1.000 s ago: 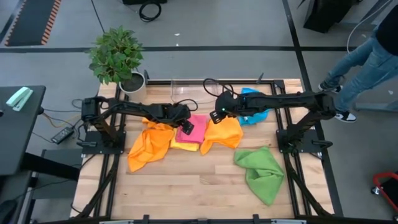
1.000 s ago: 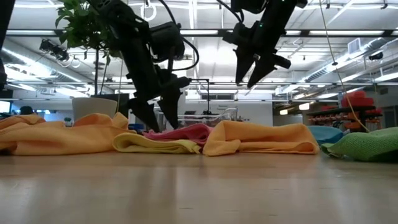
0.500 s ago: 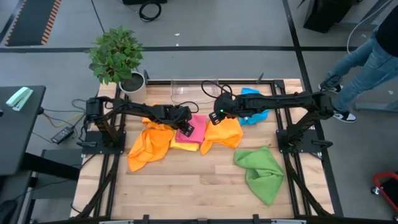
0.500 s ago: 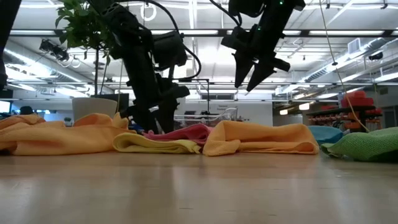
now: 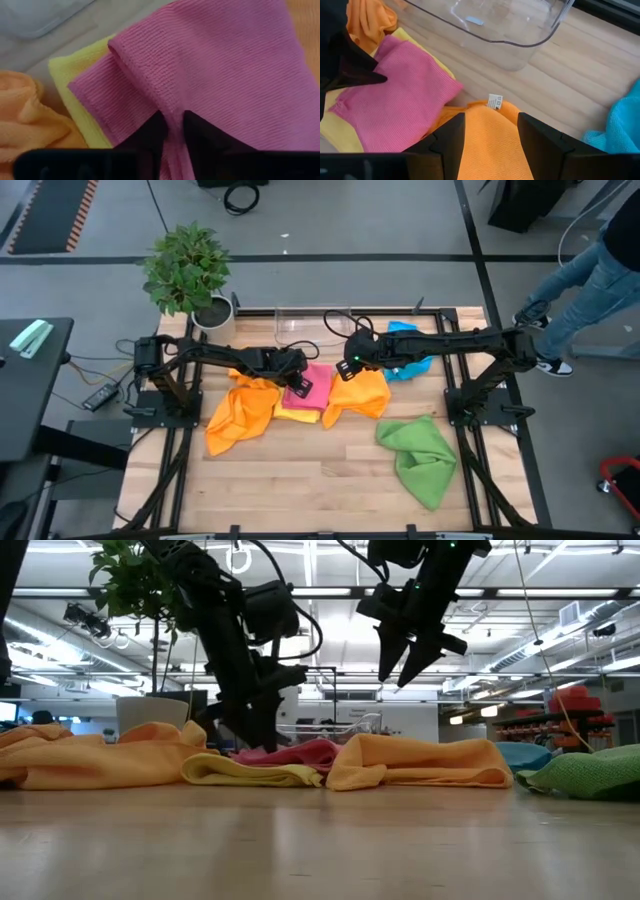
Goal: Fold microfiber towels
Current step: Stack the folded pink microfiber cloth on top of the folded yellow microfiber cloth, then fold the bottom orange microfiber cloth
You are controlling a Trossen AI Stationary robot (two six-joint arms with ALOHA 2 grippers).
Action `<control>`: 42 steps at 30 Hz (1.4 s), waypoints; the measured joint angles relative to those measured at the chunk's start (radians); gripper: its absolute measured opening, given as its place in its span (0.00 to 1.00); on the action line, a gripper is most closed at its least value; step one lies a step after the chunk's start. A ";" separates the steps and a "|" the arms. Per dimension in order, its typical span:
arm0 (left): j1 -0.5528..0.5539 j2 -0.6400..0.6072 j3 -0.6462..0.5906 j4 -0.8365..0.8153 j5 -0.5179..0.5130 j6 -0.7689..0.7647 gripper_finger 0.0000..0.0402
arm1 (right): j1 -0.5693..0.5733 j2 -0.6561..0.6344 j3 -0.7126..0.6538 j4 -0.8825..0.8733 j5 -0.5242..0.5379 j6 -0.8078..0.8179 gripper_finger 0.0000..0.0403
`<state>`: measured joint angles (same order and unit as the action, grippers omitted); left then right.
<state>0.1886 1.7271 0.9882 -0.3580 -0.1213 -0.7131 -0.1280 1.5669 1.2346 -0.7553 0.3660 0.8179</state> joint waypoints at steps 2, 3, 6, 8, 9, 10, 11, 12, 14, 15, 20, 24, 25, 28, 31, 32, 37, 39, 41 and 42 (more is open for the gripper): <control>-0.001 0.000 0.000 0.000 0.000 0.001 0.11 | 0.000 0.000 0.000 -0.002 0.000 -0.004 0.47; -0.001 -0.003 0.000 -0.002 0.001 0.001 0.07 | 0.000 0.000 0.000 -0.002 0.000 -0.006 0.47; -0.001 -0.034 0.000 -0.012 0.005 -0.004 0.03 | 0.000 0.000 0.000 -0.003 0.000 -0.007 0.47; -0.001 -0.067 0.000 -0.025 0.007 -0.017 0.04 | -0.001 0.000 0.000 -0.002 0.000 -0.013 0.47; -0.001 -0.086 0.000 -0.043 0.007 -0.033 0.05 | -0.001 0.000 0.000 -0.003 0.000 -0.014 0.47; -0.001 -0.104 0.000 -0.053 0.007 -0.042 0.05 | -0.001 0.000 0.000 -0.002 0.000 -0.014 0.47; -0.001 -0.122 0.000 -0.067 0.008 -0.057 0.05 | -0.001 0.000 0.000 -0.002 0.000 -0.015 0.47; -0.001 -0.138 0.000 -0.094 0.007 -0.066 0.05 | -0.001 0.000 0.000 -0.002 0.000 -0.018 0.47; -0.001 -0.157 0.000 -0.141 0.006 -0.083 0.03 | -0.001 0.000 0.000 0.000 0.000 -0.019 0.47; -0.004 -0.158 0.000 -0.159 0.000 -0.087 0.02 | -0.002 0.000 0.000 0.000 0.000 -0.022 0.47; -0.018 -0.114 0.000 -0.184 -0.018 -0.095 0.06 | -0.003 0.000 0.000 0.007 0.000 -0.030 0.47; -0.026 -0.074 0.000 -0.183 -0.017 -0.094 0.06 | 0.004 -0.001 0.000 0.022 -0.005 -0.030 0.47; -0.026 -0.070 -0.001 -0.189 -0.021 -0.092 0.05 | 0.006 -0.001 0.000 0.023 -0.005 -0.030 0.47; -0.025 -0.072 0.000 -0.188 -0.071 -0.093 0.05 | 0.008 -0.001 0.000 0.023 -0.009 -0.030 0.47; -0.022 -0.093 0.000 -0.187 -0.091 -0.041 0.11 | 0.006 -0.001 0.000 0.023 -0.008 -0.030 0.47; -0.022 -0.100 0.000 -0.186 -0.092 -0.034 0.13 | 0.006 -0.001 0.000 0.023 -0.008 -0.030 0.47; -0.021 -0.114 0.000 -0.189 -0.092 -0.008 0.34 | 0.007 -0.001 0.000 0.025 -0.008 -0.037 0.47; -0.021 -0.114 0.000 -0.205 -0.090 -0.006 0.45 | 0.007 -0.001 0.000 0.025 -0.008 -0.040 0.47; -0.018 -0.114 0.006 -0.235 -0.066 0.016 0.55 | 0.006 -0.001 0.000 0.025 -0.008 -0.044 0.47; -0.015 -0.118 0.019 -0.276 -0.051 0.031 0.59 | 0.007 -0.001 0.000 0.025 -0.008 -0.045 0.47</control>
<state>0.1733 1.6095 1.0069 -0.6339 -0.1720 -0.6823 -0.1214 1.5661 1.2346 -0.7303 0.3579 0.7730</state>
